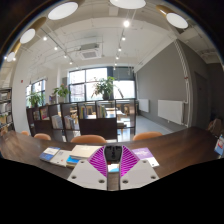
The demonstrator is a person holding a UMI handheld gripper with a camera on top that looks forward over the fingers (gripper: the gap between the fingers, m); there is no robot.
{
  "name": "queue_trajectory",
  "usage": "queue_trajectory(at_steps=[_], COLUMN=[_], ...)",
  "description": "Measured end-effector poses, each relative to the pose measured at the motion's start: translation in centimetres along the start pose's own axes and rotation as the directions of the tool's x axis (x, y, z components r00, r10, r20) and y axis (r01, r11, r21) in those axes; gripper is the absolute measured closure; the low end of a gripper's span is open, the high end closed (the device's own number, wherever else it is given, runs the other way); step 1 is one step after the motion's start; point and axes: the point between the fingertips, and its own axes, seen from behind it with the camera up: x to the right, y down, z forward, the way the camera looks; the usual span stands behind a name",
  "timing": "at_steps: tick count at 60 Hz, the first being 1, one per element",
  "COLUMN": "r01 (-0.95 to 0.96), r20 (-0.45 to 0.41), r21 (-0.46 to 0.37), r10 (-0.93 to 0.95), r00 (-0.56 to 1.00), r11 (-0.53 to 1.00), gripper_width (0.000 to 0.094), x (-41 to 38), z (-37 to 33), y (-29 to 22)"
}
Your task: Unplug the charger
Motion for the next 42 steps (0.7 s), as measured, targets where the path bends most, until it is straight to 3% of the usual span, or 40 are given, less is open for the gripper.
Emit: queue_trajectory(at_steps=[5, 8, 13, 16, 22, 31, 38, 42], r01=[-0.016, -0.013, 0.034, 0.080, 0.060, 0.051, 0.049, 0.046], r20=[-0.037, -0.030, -0.007, 0.007, 0.027, -0.013, -0.022, -0.011], r21=[-0.092, -0.173, -0.333, -0.388, -0.435, -0.472, -0.491, -0.481], r10=[0.013, 0.008, -0.038, -0.084, -0.053, -0.065, -0.068, -0.059], r00=[0.999, 1.000, 0.999, 0.996, 0.998, 0.998, 0.997, 0.998], r11=[0.996, 0.985, 0.942, 0.918, 0.899, 0.880, 0.870, 0.875], gripper_width=[0.0780, 0.0777, 0.0759, 0.0758, 0.0742, 0.0668, 0.0433, 0.0363], x=[3.8, 4.2, 5.7, 5.7, 4.9, 5.5, 5.5, 5.1], z=[0.7, 0.9, 2.5, 2.1, 2.1, 1.7, 1.2, 1.0], y=[6.5, 12.7, 19.5, 23.1, 27.7, 31.1, 31.9, 30.9])
